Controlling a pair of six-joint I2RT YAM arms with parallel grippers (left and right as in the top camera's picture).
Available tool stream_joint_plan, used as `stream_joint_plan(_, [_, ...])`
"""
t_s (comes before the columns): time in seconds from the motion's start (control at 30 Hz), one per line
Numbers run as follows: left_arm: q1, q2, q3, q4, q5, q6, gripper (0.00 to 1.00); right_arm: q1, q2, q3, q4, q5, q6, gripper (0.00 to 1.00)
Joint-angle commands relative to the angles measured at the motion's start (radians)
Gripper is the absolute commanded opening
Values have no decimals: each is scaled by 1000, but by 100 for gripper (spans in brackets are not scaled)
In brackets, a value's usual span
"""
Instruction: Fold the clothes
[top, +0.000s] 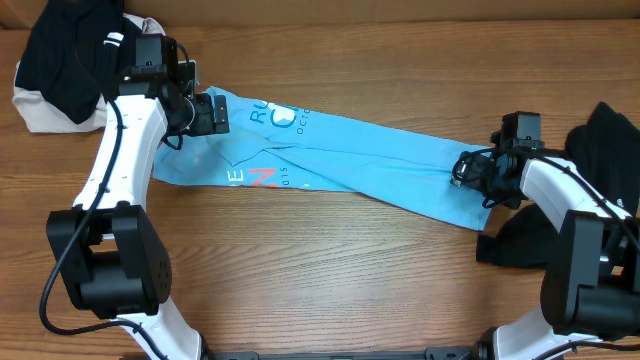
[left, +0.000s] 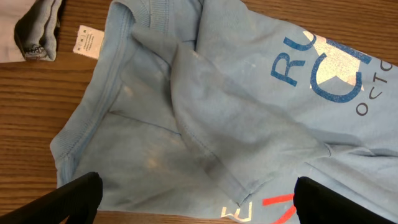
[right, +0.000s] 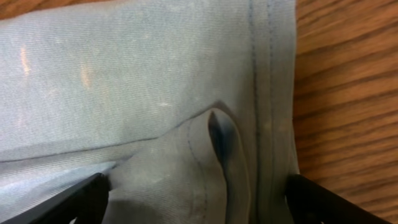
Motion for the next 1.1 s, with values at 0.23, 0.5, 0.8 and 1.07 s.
stream_joint_plan(0.23, [3,-5,10,-32,47,-50,100,-15,16,9,-9,-18,3,100])
stream_joint_plan(0.5, [4,-5,10,-60,53,-50,100,-15,16,9,-19,-22,2,100])
stream_joint_plan(0.8, [2,-5,10,-101,55,-50,100,-15,16,9,-5,-22,-2,100])
stream_joint_plan(1.07, [-3,-5,9,-127,54,-49,100,-17,16,9,5,20,-44,100])
